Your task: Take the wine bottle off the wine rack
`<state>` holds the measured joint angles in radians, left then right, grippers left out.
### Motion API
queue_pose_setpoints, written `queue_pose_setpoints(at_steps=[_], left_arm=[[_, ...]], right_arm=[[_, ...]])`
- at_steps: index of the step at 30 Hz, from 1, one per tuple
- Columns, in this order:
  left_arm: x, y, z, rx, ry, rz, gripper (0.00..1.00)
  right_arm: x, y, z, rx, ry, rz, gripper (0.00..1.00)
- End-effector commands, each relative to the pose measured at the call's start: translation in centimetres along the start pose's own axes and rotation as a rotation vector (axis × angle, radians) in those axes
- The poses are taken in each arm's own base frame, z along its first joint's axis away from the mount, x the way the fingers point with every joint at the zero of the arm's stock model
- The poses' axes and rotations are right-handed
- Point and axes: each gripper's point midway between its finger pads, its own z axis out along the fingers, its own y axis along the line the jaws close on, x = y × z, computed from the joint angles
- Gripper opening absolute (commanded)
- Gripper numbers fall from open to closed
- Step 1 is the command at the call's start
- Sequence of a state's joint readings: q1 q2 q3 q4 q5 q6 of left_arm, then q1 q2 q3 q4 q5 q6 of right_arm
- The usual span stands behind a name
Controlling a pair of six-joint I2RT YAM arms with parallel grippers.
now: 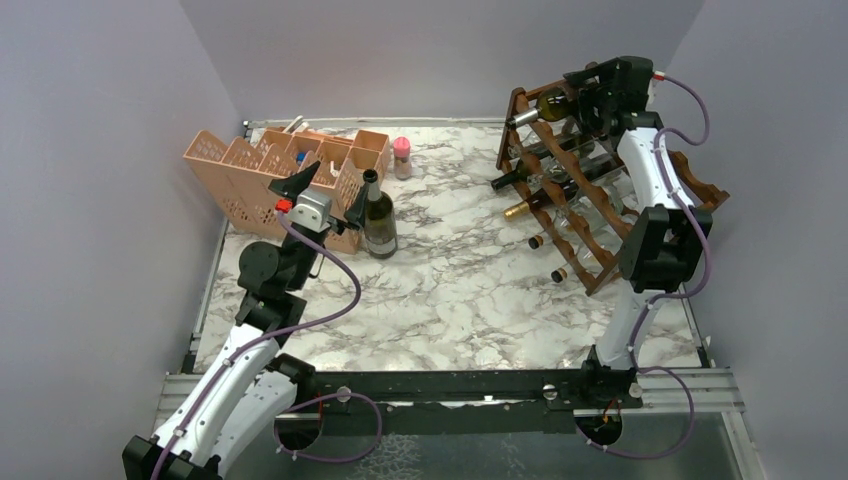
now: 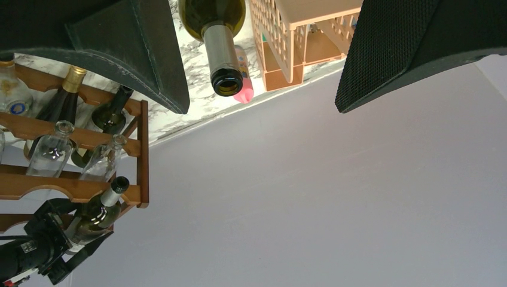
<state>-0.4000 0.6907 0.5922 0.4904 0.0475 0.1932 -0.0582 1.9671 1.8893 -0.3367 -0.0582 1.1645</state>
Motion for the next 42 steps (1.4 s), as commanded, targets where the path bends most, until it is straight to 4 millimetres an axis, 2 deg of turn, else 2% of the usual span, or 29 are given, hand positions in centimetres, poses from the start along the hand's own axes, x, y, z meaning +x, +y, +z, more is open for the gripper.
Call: queue_pose_setpoints(at_steps=[1,7,12,15,22,27,30,33,35,37,42], left_arm=[[-0.4,-0.4,0.1,0.026,-0.019,-0.015,0.98],[-0.3,-0.5,0.1,0.028,-0.018,-0.017,0.98],[0.0,-0.5,0.2,0.029,-0.01,-0.017,0.98],[0.2,-0.6,0.2,0.03,-0.003,-0.017,0.98],[0.7,-0.7,0.4,0.03,0.011,-0.031,0.98],[1.1,-0.8,0.6,0.029,0.021,-0.049,0.97],[0.7,-1.3,0.8,0.061,0.011,-0.065,0.98],[-0.6,-3.3,1.0,0.18,-0.034,-0.075,0.98],[-2.4,-7.1,0.1,0.417,-0.115,-0.021,0.98],[-4.2,-9.4,-0.6,0.556,-0.192,0.022,0.98],[-7.2,-12.3,-0.4,0.675,-0.323,0.15,0.99]], right_arm=[[0.7,-0.2,1.4,-0.029,0.021,0.073,0.9],[1.0,-0.9,1.7,-0.033,0.018,0.102,0.82],[0.8,0.5,0.4,-0.095,0.019,0.137,0.63],[0.0,2.5,-1.5,-0.157,0.012,0.156,0.6],[-2.1,8.2,-8.0,-0.326,-0.018,0.151,0.58],[-2.5,10.3,-12.4,-0.41,-0.014,0.133,0.57],[-1.4,10.8,-14.4,-0.453,0.055,0.146,0.57],[0.9,11.6,-16.4,-0.51,0.19,0.141,0.54],[2.5,12.3,-17.8,-0.543,0.275,0.121,0.53],[3.9,12.7,-19.0,-0.563,0.344,0.099,0.54],[7.3,12.0,-20.9,-0.573,0.5,0.101,0.56]])
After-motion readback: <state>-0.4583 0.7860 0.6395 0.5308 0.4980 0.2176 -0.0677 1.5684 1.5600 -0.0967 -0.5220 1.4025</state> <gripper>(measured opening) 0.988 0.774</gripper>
